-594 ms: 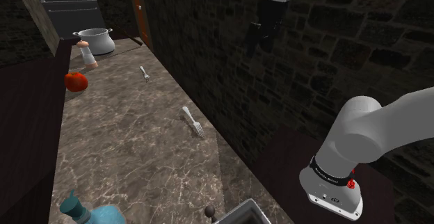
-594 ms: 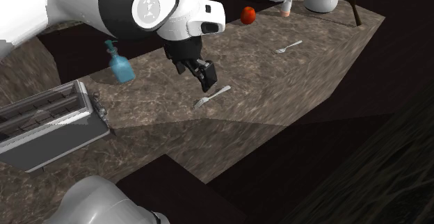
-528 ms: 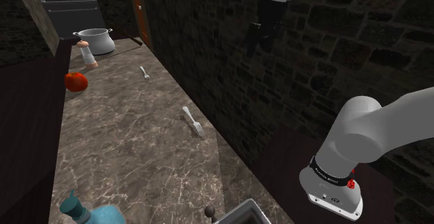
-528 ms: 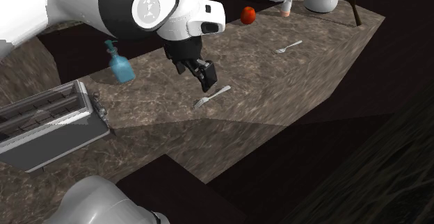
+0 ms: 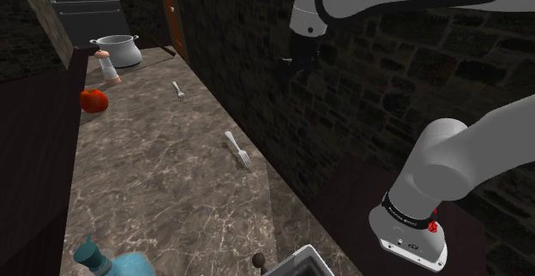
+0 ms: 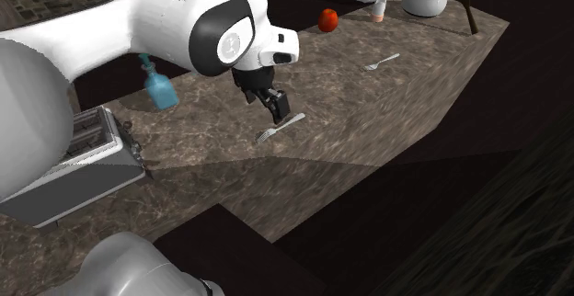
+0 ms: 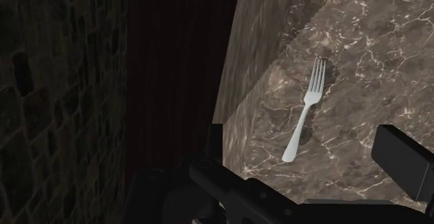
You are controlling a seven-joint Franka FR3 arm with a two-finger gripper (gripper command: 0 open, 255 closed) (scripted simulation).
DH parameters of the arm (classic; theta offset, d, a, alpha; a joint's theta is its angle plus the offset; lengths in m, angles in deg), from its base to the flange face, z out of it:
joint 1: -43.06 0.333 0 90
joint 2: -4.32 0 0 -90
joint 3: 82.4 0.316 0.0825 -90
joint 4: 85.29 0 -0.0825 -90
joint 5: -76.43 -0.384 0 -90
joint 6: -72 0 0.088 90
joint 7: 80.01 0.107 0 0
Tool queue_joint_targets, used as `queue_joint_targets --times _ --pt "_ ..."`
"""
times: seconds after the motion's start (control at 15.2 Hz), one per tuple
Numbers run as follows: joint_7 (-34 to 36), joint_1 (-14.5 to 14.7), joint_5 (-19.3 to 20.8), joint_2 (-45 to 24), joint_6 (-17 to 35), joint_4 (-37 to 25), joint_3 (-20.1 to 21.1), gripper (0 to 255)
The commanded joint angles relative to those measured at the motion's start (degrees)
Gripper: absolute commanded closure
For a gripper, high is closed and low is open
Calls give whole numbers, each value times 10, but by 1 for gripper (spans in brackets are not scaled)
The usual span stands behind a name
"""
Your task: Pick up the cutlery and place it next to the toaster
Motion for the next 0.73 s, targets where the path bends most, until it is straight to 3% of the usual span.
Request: queue_joint_targets --times 0.0,0.66 --pt "19 0 -1 -27 34 5 14 0" --pt "114 -15 33 -212 203 -9 71 0"
